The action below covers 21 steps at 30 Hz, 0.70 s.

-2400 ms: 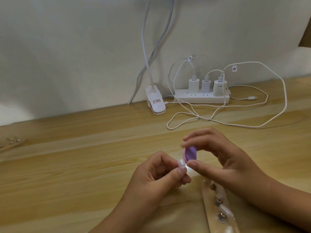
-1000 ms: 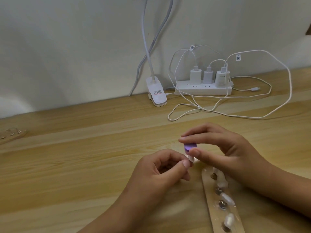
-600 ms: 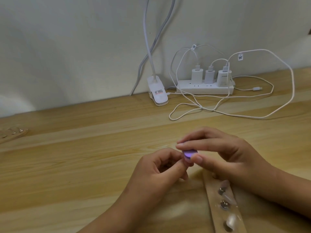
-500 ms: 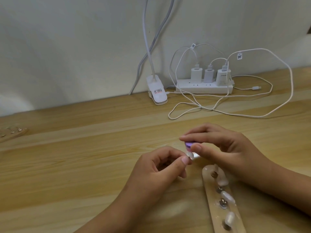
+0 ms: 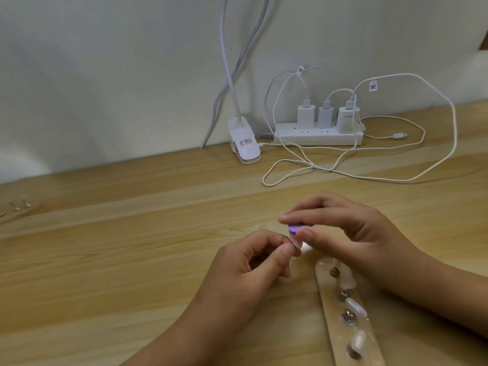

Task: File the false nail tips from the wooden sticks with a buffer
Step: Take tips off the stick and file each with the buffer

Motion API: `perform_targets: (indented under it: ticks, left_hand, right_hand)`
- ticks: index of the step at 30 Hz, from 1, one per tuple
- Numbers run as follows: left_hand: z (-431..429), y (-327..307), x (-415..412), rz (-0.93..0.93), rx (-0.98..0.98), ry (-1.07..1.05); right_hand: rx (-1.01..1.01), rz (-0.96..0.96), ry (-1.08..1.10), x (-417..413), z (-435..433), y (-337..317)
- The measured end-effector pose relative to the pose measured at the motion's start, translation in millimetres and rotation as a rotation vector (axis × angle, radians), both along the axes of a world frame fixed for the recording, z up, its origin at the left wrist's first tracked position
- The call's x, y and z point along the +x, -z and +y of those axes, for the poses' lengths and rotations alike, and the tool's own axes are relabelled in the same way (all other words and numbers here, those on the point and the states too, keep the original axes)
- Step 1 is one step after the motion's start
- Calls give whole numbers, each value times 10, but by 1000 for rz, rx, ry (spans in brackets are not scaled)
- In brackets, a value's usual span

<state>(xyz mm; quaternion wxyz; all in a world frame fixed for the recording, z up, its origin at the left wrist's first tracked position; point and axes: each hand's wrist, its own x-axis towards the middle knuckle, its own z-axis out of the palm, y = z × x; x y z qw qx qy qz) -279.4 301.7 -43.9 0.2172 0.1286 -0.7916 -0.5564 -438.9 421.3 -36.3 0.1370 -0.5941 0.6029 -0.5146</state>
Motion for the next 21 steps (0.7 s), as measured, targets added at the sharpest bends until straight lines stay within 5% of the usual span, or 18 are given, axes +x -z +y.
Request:
perform_targets:
  ticks: [3, 6, 17, 21]
  left_hand:
    - [-10, 7, 0, 14, -9, -7]
    - [-15, 13, -2, -1, -7, -23]
    - [12, -1, 2, 20, -31, -25]
    - [-1, 11, 4, 11, -22, -54]
  right_hand:
    - [-45, 120, -14, 16, -3, 14]
    - [-2, -12, 15, -14, -3, -1]
    - [-31, 106, -8, 32, -8, 22]
    - [-5, 17, 43, -4, -9, 4]
